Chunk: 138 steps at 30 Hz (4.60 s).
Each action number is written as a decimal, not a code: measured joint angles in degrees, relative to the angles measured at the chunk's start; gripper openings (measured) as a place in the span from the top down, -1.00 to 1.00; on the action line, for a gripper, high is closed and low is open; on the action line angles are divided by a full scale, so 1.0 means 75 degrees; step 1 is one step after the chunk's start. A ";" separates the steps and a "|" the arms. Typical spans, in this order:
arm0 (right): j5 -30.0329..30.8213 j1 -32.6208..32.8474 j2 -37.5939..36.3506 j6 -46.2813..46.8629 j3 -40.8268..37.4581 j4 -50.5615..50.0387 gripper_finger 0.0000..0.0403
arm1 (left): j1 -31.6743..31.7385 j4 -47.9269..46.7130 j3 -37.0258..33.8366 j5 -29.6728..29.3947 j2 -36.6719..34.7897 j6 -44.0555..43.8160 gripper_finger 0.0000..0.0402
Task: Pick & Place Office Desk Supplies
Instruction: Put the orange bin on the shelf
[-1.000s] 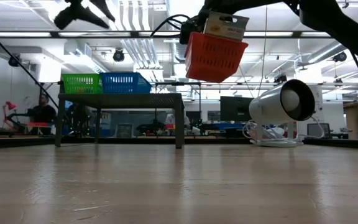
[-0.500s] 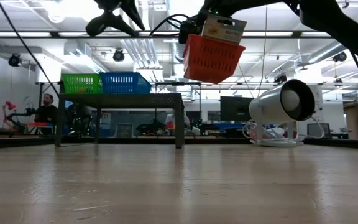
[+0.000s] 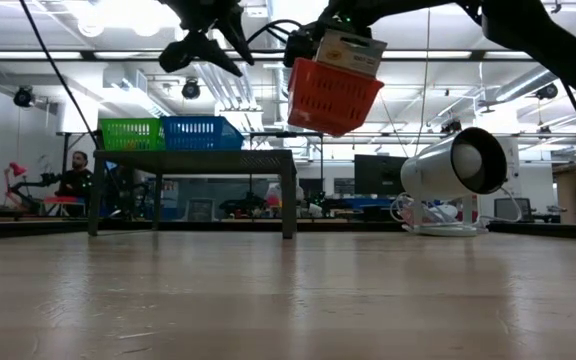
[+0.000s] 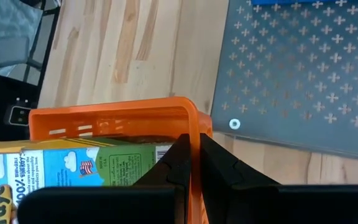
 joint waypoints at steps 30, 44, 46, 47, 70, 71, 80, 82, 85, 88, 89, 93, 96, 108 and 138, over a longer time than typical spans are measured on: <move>0.0547 0.0029 0.0001 0.0375 0.0000 0.0721 0.91 | -0.0003 0.1150 -0.0012 0.0677 0.0696 -0.0027 0.39; 0.0538 0.0026 0.0001 0.0343 0.0000 0.0722 0.91 | 0.0012 -0.1150 0.1416 -0.0493 0.0705 -0.0816 0.39; 0.0538 0.0029 0.0001 0.0343 0.0000 0.0724 0.91 | 0.0009 -0.1137 0.1400 -0.0405 0.0705 -0.0863 0.39; 0.0533 0.0029 0.0001 0.0335 0.0000 0.0724 0.91 | 0.0006 -0.1091 0.1331 -0.0390 0.0705 -0.0919 0.39; 0.0540 0.0100 0.0474 0.1054 -0.0009 0.0631 0.91 | 0.0026 -0.2215 0.2809 -0.0029 0.2562 -0.0529 0.39; 0.0535 0.0102 0.0462 0.1041 -0.0009 0.0631 0.91 | 0.0035 -0.2275 0.2798 -0.0085 0.2583 -0.0510 0.39; 0.0402 0.0114 0.0420 0.1034 0.0058 0.0677 0.91 | 0.0047 -0.2281 0.2786 -0.0104 0.2660 -0.0319 0.39; 0.0297 0.0148 0.0426 0.1033 0.0061 0.0732 0.91 | 0.0050 -0.2182 0.2726 -0.0104 0.2660 -0.0296 0.39; 0.0245 0.0178 0.0426 0.1033 0.0067 0.0790 0.91 | 0.0050 -0.1931 0.2575 -0.0064 0.2663 -0.0218 0.39; 0.0232 0.0166 0.0426 0.1033 0.0067 0.0793 0.91 | 0.0053 -0.1812 0.2559 -0.0012 0.2663 -0.0159 0.39; 0.0239 0.0163 0.0426 0.1033 0.0067 0.0796 0.91 | 0.0053 -0.1792 0.2559 -0.0012 0.2660 -0.0158 0.39; 0.0255 0.0180 0.0424 0.1033 0.0070 0.0818 0.91 | 0.0055 -0.1758 0.2550 -0.0012 0.2663 -0.0159 0.39; 0.0250 0.0187 0.0423 0.1033 0.0070 0.0829 0.91 | 0.0064 -0.1682 0.2408 -0.0011 0.2652 -0.0159 0.39; -0.0199 0.0196 0.0423 0.1023 0.0070 0.0867 0.91 | 0.0213 -0.1046 0.1935 0.0197 0.2646 -0.0179 0.39; -0.0272 0.0195 0.0403 0.0972 0.0070 0.0910 0.91 | 0.0440 -0.0903 0.1696 0.0328 0.2649 0.0474 0.41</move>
